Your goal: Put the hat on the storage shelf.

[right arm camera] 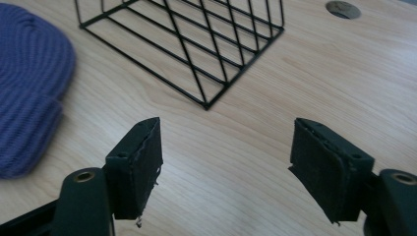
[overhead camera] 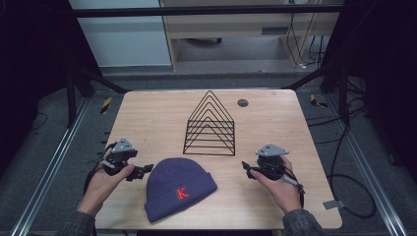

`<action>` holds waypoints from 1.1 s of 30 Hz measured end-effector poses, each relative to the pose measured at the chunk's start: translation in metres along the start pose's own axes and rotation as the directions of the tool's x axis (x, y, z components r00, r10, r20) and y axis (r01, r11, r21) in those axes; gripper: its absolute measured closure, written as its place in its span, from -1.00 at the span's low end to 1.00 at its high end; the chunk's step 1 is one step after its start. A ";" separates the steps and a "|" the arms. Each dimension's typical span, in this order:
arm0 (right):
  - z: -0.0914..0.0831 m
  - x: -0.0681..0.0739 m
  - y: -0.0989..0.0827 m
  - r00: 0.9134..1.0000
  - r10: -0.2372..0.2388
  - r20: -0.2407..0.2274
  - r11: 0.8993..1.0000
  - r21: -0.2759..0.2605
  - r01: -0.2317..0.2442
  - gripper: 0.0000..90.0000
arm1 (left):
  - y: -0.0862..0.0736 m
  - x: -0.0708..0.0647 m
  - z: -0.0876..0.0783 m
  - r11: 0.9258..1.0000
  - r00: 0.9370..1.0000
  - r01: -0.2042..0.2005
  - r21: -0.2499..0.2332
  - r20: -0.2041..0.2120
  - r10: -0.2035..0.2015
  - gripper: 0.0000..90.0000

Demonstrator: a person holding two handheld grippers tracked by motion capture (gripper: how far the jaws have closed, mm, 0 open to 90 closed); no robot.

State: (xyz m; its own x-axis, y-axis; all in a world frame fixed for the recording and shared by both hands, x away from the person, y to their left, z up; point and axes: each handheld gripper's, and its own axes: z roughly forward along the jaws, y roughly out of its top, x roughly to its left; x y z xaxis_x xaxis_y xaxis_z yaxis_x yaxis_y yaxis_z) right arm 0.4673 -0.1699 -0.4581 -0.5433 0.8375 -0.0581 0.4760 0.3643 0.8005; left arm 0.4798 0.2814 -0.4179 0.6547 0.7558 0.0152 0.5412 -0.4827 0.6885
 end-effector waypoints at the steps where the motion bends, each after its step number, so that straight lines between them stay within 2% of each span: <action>1: 0.000 0.003 0.001 1.000 -0.007 -0.008 1.000 -0.003 0.007 -0.32 | 0.002 -0.001 0.000 1.000 1.000 0.002 0.012 -0.011 -0.002 -0.69; 5: 0.001 0.008 0.004 0.999 -0.013 -0.040 1.000 -0.009 0.013 -0.21 | 0.008 0.000 0.003 0.999 1.000 0.020 0.033 -0.024 -0.019 -0.68; 6: 0.002 0.012 0.004 0.998 -0.018 -0.059 1.000 -0.011 0.017 -0.17 | 0.010 0.001 0.006 0.997 0.999 0.043 0.067 -0.028 -0.041 -0.58; 8: 0.002 0.013 0.005 0.997 -0.030 -0.070 0.999 -0.018 0.029 -0.15 | 0.010 0.000 0.008 0.995 0.998 0.053 0.079 -0.027 -0.051 -0.49; 9: 0.002 0.019 0.006 0.995 -0.032 -0.094 0.999 -0.024 0.030 -0.09 | 0.010 -0.003 0.012 0.993 0.999 0.043 0.107 -0.011 -0.042 -0.49; 12: 0.004 0.023 0.006 0.993 -0.040 -0.111 0.999 -0.026 0.037 -0.02 | 0.007 -0.008 0.019 0.991 1.000 0.024 0.132 0.001 -0.025 -0.48; 15: 0.007 0.032 0.009 0.986 -0.062 -0.155 0.998 -0.015 0.061 0.08 | 0.005 -0.014 0.026 0.987 1.000 0.008 0.161 0.012 -0.010 -0.45; 16: 0.007 0.040 0.011 0.983 -0.083 -0.166 0.997 -0.013 0.082 0.11 | 0.004 -0.017 0.032 0.983 1.000 -0.002 0.182 0.028 -0.003 -0.42; 17: 0.007 0.043 0.012 0.981 -0.093 -0.169 0.996 -0.015 0.092 0.11 | 0.004 -0.017 0.032 0.983 1.000 -0.002 0.182 0.028 -0.003 -0.42; 18: 0.007 0.046 0.013 0.979 -0.101 -0.175 0.995 -0.020 0.099 0.11 | 0.004 -0.020 0.038 0.980 0.999 -0.010 0.197 0.048 0.001 -0.40; 20: 0.007 0.048 0.013 0.979 -0.103 -0.177 0.995 -0.022 0.101 0.11 | 0.005 -0.021 0.040 0.981 0.999 -0.009 0.195 0.039 0.001 -0.33; 21: 0.009 0.051 0.012 0.979 -0.097 -0.178 0.995 -0.009 0.097 0.07 | 0.006 -0.022 0.044 0.981 1.000 -0.006 0.192 0.014 0.003 -0.26; 22: 0.010 0.052 0.010 0.979 -0.094 -0.179 0.995 0.002 0.095 0.05 | 0.007 -0.022 0.046 0.982 1.000 0.007 0.190 0.007 -0.008 -0.21; 25: 0.011 0.055 0.008 0.979 -0.098 -0.181 0.995 0.008 0.102 0.01 | 0.007 -0.019 0.051 0.980 1.000 0.021 0.198 0.007 -0.023 -0.12; 26: 0.011 0.056 0.008 0.978 -0.106 -0.181 0.994 0.013 0.111 0.00 | 0.007 -0.018 0.054 0.978 1.000 0.027 0.205 0.010 -0.030 -0.12; 27: 0.010 0.056 0.008 0.978 -0.108 -0.180 0.994 0.012 0.112 -0.02 | 0.006 -0.016 0.059 0.974 0.999 0.028 0.225 0.026 -0.035 -0.03; 33: 0.013 0.054 0.005 0.979 -0.095 -0.179 0.995 0.024 0.101 -0.08 | 0.004 -0.016 0.071 0.961 0.999 0.016 0.275 0.043 -0.029 0.03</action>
State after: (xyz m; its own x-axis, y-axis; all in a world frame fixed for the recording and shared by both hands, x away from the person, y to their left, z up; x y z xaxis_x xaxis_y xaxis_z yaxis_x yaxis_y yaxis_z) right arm 0.4494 -0.1181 -0.4646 -0.7010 0.7127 -0.0260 0.4352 0.4562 0.7762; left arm 0.5089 0.2359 -0.4669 0.6607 0.7497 -0.0362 0.6759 -0.5733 0.4631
